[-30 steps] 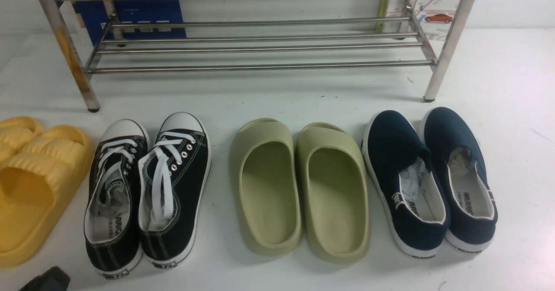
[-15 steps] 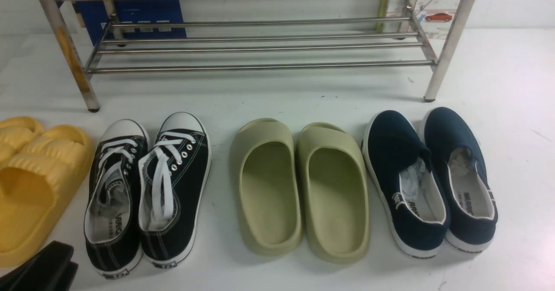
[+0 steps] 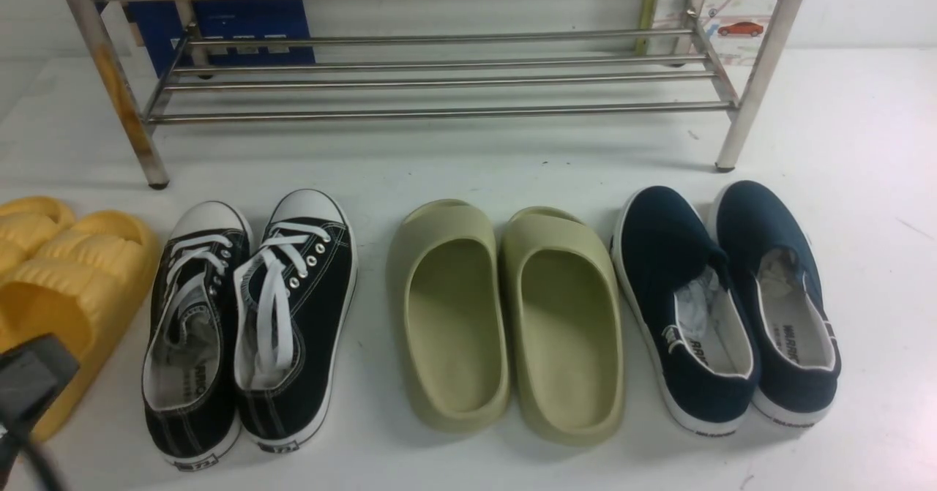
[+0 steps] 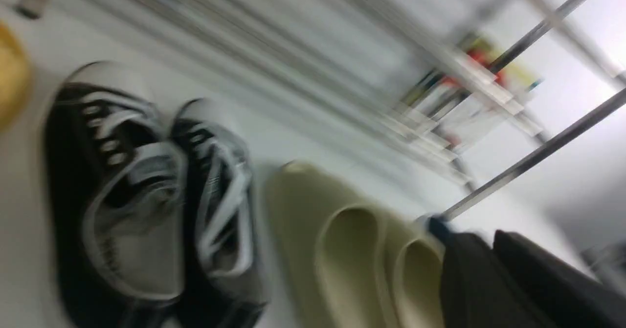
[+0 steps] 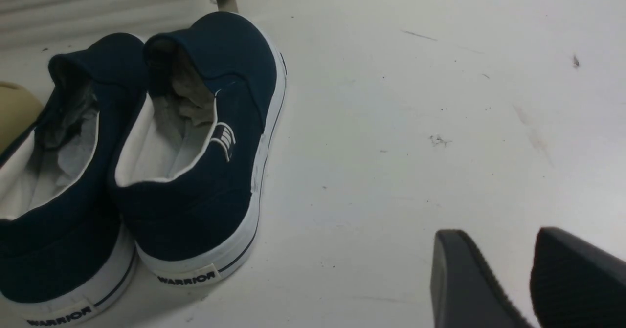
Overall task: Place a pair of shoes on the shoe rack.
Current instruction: Use the left arm to grab the shoe closest to it, then use the left arm to put a shoe into the shoe rack
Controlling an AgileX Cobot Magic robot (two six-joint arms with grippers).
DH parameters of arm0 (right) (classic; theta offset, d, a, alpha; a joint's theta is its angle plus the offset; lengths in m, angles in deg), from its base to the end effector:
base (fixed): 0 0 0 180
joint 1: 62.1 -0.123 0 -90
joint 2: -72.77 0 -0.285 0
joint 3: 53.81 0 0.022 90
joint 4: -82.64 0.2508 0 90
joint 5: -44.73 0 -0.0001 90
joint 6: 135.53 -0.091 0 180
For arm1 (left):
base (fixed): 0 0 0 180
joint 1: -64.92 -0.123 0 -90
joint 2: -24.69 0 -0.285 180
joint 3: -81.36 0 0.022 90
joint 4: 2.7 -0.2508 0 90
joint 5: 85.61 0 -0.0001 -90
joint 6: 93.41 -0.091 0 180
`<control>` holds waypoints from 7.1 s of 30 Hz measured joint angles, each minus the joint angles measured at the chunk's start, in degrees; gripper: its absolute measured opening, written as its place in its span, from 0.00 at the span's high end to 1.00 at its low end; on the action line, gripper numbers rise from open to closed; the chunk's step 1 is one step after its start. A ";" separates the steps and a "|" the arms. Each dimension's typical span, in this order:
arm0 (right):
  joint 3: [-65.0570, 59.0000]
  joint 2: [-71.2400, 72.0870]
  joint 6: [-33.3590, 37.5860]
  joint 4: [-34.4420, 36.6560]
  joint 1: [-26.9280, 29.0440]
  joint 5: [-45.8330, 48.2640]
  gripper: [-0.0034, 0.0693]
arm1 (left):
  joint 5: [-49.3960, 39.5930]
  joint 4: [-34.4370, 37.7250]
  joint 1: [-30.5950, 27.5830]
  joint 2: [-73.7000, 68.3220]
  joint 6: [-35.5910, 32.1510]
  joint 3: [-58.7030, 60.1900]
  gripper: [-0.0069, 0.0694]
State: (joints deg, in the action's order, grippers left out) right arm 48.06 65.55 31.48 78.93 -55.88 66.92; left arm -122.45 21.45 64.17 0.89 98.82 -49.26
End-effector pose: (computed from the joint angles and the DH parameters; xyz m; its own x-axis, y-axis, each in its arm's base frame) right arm 0.0516 -0.0079 0.1736 -0.2729 0.1967 -0.9417 0.1793 0.9721 0.1511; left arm 0.0573 -0.0216 0.3050 -0.3727 -0.5182 -0.7698 0.0281 0.8228 -0.5676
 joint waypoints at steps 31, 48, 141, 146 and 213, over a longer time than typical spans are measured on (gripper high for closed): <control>0.00 0.00 0.00 0.00 0.00 0.00 0.61 | -13.13 -24.68 2.96 -71.93 7.27 -25.89 0.41; 0.00 0.00 0.00 0.00 0.00 0.00 0.61 | -16.80 -25.67 2.96 -66.61 7.35 -27.70 0.93; 0.00 0.00 0.00 0.00 0.00 0.00 0.61 | -22.55 -28.47 -1.13 -102.61 4.46 -91.05 0.58; 0.00 0.00 0.00 0.00 0.00 0.00 0.61 | -28.16 -30.87 -1.13 -98.88 3.79 -91.10 0.73; 0.00 0.00 0.00 0.00 0.00 0.00 0.61 | 2.16 -30.66 3.33 -92.97 10.02 -61.43 0.89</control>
State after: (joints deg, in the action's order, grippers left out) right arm 48.06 65.55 31.48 78.93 -55.88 66.92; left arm -120.28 -9.20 67.50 -92.08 108.84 -110.69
